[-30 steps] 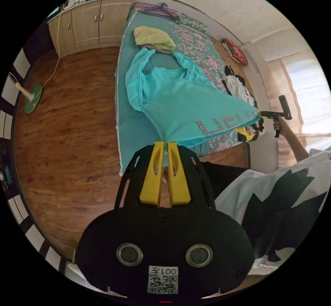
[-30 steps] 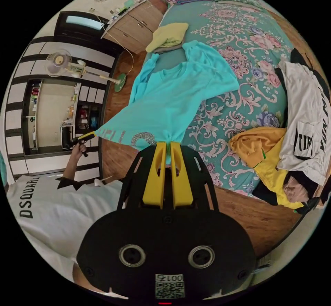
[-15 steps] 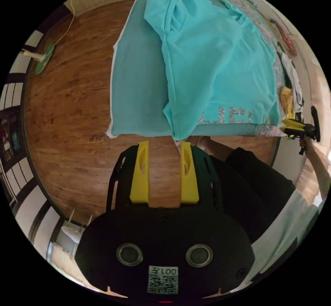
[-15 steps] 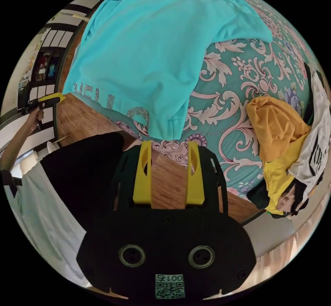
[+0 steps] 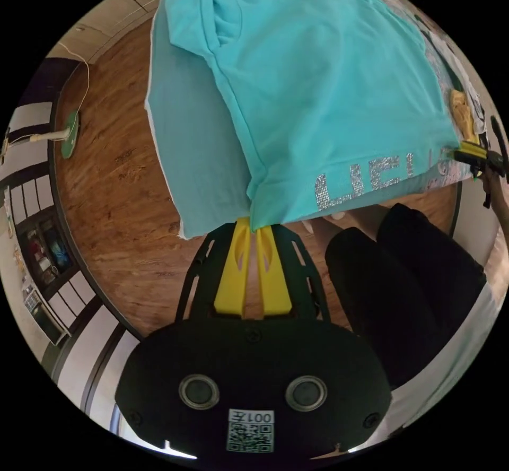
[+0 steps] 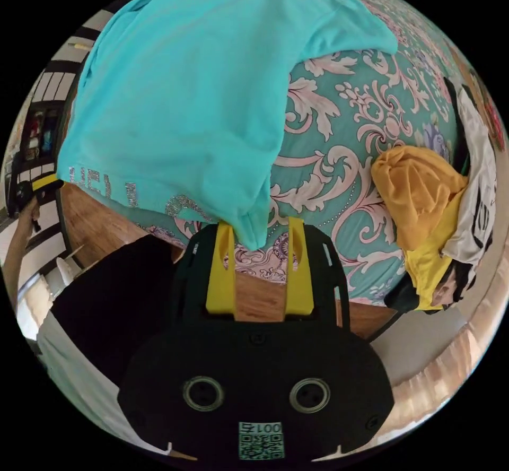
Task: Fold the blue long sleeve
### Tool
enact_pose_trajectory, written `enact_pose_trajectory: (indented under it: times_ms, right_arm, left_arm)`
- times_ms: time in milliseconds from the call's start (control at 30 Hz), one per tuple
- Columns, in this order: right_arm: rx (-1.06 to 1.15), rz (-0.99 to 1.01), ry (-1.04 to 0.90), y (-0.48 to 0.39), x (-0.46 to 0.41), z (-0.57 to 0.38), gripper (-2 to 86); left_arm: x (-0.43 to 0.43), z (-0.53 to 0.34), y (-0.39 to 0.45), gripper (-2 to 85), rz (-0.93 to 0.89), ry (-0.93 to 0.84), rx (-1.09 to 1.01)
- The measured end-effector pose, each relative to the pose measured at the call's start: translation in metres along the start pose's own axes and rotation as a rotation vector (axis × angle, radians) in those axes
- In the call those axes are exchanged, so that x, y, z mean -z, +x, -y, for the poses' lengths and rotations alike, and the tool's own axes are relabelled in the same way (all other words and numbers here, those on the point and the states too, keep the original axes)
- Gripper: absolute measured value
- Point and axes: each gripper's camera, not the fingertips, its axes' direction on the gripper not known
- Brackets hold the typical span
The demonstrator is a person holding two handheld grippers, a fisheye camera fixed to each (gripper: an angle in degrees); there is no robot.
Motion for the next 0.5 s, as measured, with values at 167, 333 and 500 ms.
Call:
enact_pose_trajectory:
  times_ms: [167,333,500]
  right_arm:
    - [0.078,0.312,0.03,0.034,0.039,-0.011,3.8]
    - [0.062,0.469,0.125,0.058,0.105,-0.068,2.8]
    - [-0.158,0.574,0.17,0.083,0.113,-0.118,2.2]
  left_arm:
    - [0.063,-0.036,-0.02,-0.9,-0.089,0.16,0.049]
    - [0.081,-0.093,-0.004,-1.0,-0.075,0.109,-0.027]
    - [0.061,-0.133,0.018,-1.0,-0.227,0.107,0.151]
